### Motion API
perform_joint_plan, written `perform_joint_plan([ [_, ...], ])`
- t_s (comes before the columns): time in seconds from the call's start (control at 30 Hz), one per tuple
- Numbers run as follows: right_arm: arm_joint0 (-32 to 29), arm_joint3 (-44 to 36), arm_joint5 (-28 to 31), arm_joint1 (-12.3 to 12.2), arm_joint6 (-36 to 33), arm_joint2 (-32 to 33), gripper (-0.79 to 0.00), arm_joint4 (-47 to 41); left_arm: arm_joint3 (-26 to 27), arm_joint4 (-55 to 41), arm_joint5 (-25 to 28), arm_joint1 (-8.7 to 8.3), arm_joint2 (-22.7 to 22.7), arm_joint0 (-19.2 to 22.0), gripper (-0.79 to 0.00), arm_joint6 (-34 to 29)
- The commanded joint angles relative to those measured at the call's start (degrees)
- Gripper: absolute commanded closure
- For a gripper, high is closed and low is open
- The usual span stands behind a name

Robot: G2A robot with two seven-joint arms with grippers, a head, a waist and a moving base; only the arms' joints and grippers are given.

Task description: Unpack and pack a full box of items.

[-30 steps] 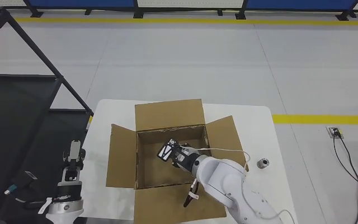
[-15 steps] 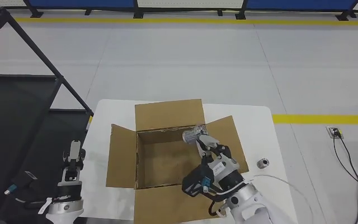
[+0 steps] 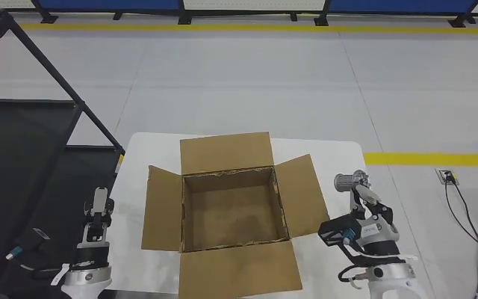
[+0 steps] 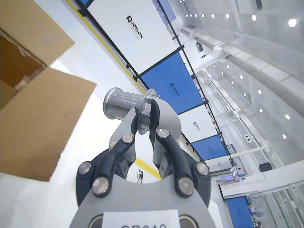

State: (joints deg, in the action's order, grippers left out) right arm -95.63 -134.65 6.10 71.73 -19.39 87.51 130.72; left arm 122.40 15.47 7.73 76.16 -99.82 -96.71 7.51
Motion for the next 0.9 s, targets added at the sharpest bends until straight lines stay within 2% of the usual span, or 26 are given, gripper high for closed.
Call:
perform_joint_plan([
  [0.0,-2.37,0.00,-0.19,0.01,-1.41,4.69,0.000,-2.65,0.00,0.00,0.00,0.00,0.00,0.00,-0.785,0.00],
  [0.47,-2.37,0.00,-0.19,0.01,-1.41,4.69,0.000,-2.65,0.00,0.00,0.00,0.00,0.00,0.00,-0.785,0.00],
  [0.53,-2.21,0.93,0.61,-0.09,0.51,4.53,0.000,-1.76,0.00,0.00,0.00,0.00,0.00,0.00,-0.785,0.00],
  [0.67,-2.46,4.71,2.96,-0.61,5.99,5.19,0.000,4.73,0.00,0.00,0.00,0.00,0.00,0.00,-0.785,0.00],
  [0.73,-3.28,6.16,4.01,-0.99,7.54,6.31,0.000,10.81,0.00,0.00,0.00,0.00,0.00,0.00,-0.785,0.00],
  [0.87,-6.78,8.31,2.62,-1.42,10.84,6.80,0.000,19.79,0.00,0.00,0.00,0.00,0.00,0.00,-0.785,0.00],
])
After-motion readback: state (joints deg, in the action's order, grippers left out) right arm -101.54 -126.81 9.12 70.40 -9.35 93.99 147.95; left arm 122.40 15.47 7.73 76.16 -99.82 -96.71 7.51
